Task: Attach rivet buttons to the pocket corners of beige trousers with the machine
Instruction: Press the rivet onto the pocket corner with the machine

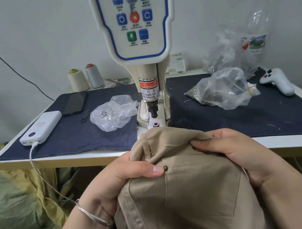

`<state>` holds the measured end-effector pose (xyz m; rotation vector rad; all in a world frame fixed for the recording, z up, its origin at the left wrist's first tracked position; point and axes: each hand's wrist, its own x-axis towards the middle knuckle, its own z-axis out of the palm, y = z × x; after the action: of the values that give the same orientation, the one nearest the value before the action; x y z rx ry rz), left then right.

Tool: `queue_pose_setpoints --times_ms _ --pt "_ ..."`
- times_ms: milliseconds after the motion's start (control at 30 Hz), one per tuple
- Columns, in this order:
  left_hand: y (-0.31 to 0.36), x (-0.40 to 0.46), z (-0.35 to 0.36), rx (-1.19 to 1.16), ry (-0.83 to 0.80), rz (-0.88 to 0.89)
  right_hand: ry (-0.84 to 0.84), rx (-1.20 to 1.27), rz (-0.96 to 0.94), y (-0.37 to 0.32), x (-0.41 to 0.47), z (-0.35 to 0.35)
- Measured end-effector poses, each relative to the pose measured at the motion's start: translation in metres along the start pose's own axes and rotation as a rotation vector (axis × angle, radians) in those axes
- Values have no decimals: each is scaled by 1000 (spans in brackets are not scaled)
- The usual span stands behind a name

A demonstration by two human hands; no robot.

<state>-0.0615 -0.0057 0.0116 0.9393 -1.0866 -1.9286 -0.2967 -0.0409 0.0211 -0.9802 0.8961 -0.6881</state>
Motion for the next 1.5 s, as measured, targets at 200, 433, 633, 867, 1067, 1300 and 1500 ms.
queue_pose_setpoints --times_ms 200,433,633,867,1067,1300,1500 --pt "-2 -7 -3 -10 -49 12 13 -3 0 -1 -4 1" --pt "3 -15 -14 138 12 69 -80 -13 -12 -6 -5 16" --pt "27 -16 -3 529 149 170 -160 -118 -38 -6 -1 37" --pt "39 -7 27 939 68 -37 -135 -405 -132 -5 -3 47" --pt "31 -9 19 424 -147 -106 -355 -712 -93 -31 -18 19" --pt "27 -18 5 228 -166 -37 -489 -834 -50 -37 -16 1" --pt "34 -19 7 331 -4 -27 -473 -384 -126 -31 -9 3"
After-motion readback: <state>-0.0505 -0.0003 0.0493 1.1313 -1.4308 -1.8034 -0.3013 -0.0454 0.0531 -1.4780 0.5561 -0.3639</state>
